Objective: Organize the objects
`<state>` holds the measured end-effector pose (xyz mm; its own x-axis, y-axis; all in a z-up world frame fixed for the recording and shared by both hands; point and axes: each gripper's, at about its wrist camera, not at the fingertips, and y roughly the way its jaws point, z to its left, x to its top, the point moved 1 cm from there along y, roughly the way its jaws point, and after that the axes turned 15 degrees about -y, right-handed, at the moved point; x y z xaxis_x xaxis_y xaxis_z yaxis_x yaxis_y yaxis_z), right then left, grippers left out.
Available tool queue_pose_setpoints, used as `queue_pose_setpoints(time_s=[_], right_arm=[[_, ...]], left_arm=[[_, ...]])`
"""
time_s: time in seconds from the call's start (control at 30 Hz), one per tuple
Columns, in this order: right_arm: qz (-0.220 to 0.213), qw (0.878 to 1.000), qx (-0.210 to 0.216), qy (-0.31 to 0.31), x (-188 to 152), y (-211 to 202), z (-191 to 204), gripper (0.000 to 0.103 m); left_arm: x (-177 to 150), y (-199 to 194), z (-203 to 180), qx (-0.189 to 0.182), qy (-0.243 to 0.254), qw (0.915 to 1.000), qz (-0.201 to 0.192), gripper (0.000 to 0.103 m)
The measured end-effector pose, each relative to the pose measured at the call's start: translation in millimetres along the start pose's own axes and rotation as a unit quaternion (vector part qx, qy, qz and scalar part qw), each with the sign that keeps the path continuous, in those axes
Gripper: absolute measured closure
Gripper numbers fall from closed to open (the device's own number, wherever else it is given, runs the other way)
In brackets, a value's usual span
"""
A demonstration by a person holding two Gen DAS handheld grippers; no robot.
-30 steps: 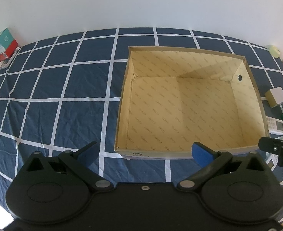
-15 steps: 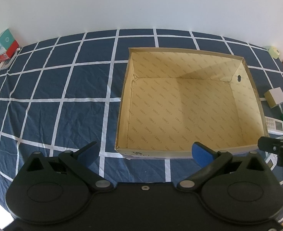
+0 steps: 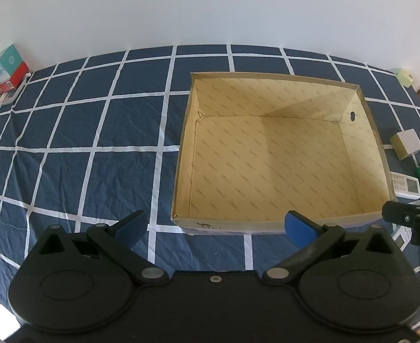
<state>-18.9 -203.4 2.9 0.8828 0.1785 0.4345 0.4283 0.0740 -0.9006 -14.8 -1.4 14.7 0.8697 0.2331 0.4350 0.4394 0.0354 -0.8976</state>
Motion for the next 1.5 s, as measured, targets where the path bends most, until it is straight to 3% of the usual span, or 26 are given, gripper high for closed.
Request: queue_pose_setpoints(time_s=[0.97,1.5], right_arm=[[-0.001,1.000,0.007,-0.004,-0.4,0.8,0.7,0.000],[-0.020,1.000,0.006,0.018,-16.6,-19.4,-8.3,0.000]], left_arm=[[-0.6,-3.6,-2.2,0.002,0.004,1.0000,-0.001,0.000],[-12.5,-16.1,-6.4,-0.001,0.014,0.9999,-0.003,0.000]])
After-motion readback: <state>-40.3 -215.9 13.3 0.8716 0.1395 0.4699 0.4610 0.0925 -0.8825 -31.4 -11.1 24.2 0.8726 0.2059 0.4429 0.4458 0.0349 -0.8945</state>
